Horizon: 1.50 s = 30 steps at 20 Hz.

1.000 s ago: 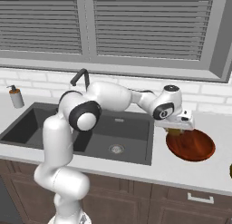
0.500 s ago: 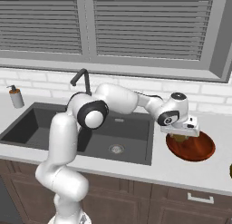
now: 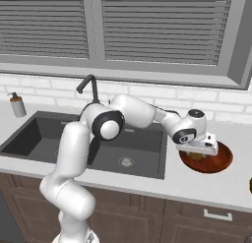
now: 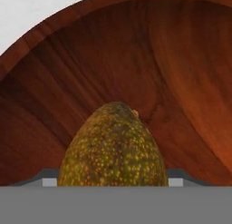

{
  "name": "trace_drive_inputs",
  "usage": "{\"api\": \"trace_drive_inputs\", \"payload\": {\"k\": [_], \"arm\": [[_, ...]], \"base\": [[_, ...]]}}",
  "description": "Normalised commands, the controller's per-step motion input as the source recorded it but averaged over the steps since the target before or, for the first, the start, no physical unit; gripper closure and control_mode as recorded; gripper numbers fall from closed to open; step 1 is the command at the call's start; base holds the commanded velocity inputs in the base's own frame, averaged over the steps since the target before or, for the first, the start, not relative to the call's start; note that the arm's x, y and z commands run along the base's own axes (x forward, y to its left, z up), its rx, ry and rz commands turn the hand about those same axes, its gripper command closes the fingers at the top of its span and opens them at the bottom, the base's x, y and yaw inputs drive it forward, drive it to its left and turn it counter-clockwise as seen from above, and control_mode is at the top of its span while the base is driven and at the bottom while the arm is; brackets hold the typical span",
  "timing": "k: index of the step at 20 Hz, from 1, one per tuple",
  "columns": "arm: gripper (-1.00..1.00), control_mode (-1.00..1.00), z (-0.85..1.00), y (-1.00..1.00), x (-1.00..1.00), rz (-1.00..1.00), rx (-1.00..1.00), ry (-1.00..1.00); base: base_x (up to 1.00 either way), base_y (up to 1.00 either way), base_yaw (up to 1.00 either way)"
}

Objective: Pick the avocado from the sink and place it in the bowl. Then pick the bowl and place it in the microwave. Then close the microwave door and press the start button.

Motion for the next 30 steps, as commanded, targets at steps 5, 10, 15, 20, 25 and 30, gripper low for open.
{"api": "trace_drive_inputs", "payload": {"k": [5, 10, 15, 20, 25, 30], "arm": [[-1.0, -1.0, 0.0, 0.0, 0.0, 0.0, 0.0, 0.0], [-1.0, -1.0, 0.07, 0.0, 0.0, 0.0, 0.0, -0.02], [-1.0, -1.0, 0.22, 0.01, 0.0, 0.0, 0.0, -0.05], [-1.0, -1.0, 0.5, 0.35, -0.04, 0.0, -0.01, -0.08], [-1.0, -1.0, 0.36, 0.63, -0.05, 0.0, 0.0, -0.02], [-1.0, -1.0, -0.03, 0.5, 0.0, 0.0, 0.01, 0.02]], "base": [[0.0, 0.0, 0.0], [0.0, 0.0, 0.0], [0.0, 0.0, 0.0], [0.0, 0.0, 0.0], [0.0, 0.0, 0.0], [0.0, 0.0, 0.0]]}}
